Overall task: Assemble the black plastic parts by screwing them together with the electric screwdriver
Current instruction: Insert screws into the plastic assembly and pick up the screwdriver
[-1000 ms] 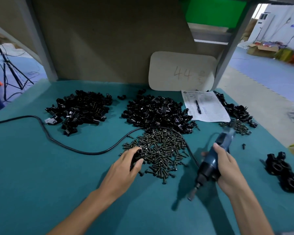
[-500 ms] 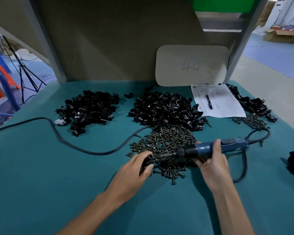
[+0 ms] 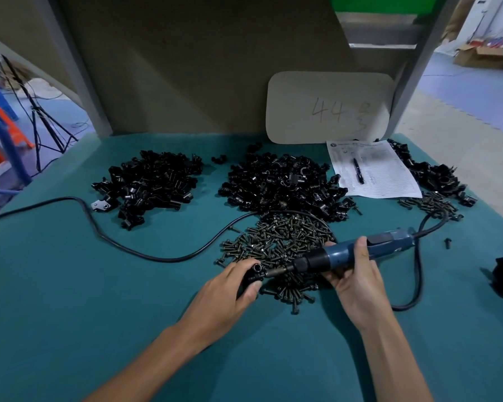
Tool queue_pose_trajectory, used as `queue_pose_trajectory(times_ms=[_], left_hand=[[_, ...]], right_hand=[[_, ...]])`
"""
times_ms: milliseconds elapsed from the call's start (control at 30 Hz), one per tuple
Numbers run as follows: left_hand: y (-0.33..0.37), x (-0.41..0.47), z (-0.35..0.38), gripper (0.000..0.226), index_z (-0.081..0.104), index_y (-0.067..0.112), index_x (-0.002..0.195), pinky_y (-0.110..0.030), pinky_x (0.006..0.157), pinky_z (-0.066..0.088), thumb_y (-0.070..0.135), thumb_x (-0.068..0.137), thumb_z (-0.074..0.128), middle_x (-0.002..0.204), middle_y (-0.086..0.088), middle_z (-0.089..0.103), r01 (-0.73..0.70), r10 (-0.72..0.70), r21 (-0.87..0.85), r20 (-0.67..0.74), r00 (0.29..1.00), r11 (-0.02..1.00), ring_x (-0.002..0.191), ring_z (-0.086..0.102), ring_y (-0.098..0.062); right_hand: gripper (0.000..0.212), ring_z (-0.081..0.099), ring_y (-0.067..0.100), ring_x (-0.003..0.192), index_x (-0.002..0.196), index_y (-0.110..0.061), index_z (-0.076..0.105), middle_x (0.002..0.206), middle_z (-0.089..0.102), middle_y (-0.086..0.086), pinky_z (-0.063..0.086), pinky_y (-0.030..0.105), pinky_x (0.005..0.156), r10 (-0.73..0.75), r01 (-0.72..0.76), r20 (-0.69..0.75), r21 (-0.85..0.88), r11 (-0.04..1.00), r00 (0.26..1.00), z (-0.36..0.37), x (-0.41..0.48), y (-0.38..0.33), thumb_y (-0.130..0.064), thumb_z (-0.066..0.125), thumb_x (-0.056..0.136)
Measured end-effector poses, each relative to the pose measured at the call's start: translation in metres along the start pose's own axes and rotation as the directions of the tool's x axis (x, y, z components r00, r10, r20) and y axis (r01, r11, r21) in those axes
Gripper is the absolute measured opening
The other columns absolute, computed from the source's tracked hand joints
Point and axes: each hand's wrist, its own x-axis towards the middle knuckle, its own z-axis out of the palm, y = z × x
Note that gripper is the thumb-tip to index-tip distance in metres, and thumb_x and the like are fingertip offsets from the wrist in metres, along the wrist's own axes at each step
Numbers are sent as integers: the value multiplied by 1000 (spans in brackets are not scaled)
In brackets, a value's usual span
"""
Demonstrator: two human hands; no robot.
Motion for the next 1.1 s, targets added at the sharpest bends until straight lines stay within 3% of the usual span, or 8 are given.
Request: queue_pose_trajectory(times_ms=[133, 300, 467, 600, 833, 1100], left_hand=[[1, 0, 0, 58, 32, 51, 136, -28, 79, 49, 82, 91, 14, 120, 30, 46, -15, 15, 14, -3, 1000, 1000, 98, 53, 0], [2, -1, -1, 59, 32, 49, 138, -24, 76, 44, 80, 91, 14, 118, 29, 46, -26, 26, 22, -6, 1000, 999, 95, 52, 2], [2, -2, -2, 56, 31, 50, 138, -22, 72, 41, 79, 92, 16, 114, 29, 46, -33, 33, 23, -11, 999, 999, 91, 52, 6], [3, -2, -2, 50, 30, 51, 136, -18, 68, 39, 76, 94, 19, 107, 30, 46, -39, 40, 38, -21, 999, 999, 91, 51, 7], [4, -2, -1, 45, 30, 51, 137, -16, 67, 36, 71, 97, 22, 106, 35, 44, -49, 51, 61, -22, 998, 997, 90, 50, 8], [3, -2, -1, 44, 29, 51, 136, -16, 66, 38, 69, 97, 23, 103, 28, 44, -47, 50, 84, -29, 998, 995, 89, 51, 5]], right_hand=[[64, 77, 21, 94, 124, -17, 52, 102, 77, 13, 63, 33, 70, 73, -72, -41, 24, 997, 996, 2, 1, -4, -66, 48, 83], [53, 72, 20, 92, 127, -14, 51, 105, 70, 13, 61, 38, 84, 64, -64, -42, 1, 998, 997, 2, 0, -3, -59, 43, 101], [52, 66, 20, 89, 126, -14, 49, 105, 66, 14, 59, 30, 67, 48, -49, -33, -28, 998, 998, 2, -1, -2, -59, 44, 100], [53, 70, 21, 95, 130, -14, 49, 109, 68, 15, 62, 37, 79, 47, -47, -25, -26, 999, 999, 3, -2, -2, -58, 44, 101], [57, 74, 20, 93, 137, -12, 48, 108, 71, 13, 62, 36, 76, 60, -60, -32, -8, 998, 998, 3, -1, -2, -57, 43, 103], [50, 74, 18, 88, 129, -13, 50, 109, 70, 14, 64, 33, 70, 65, -66, -38, -5, 998, 997, 3, -1, -1, -55, 45, 103]])
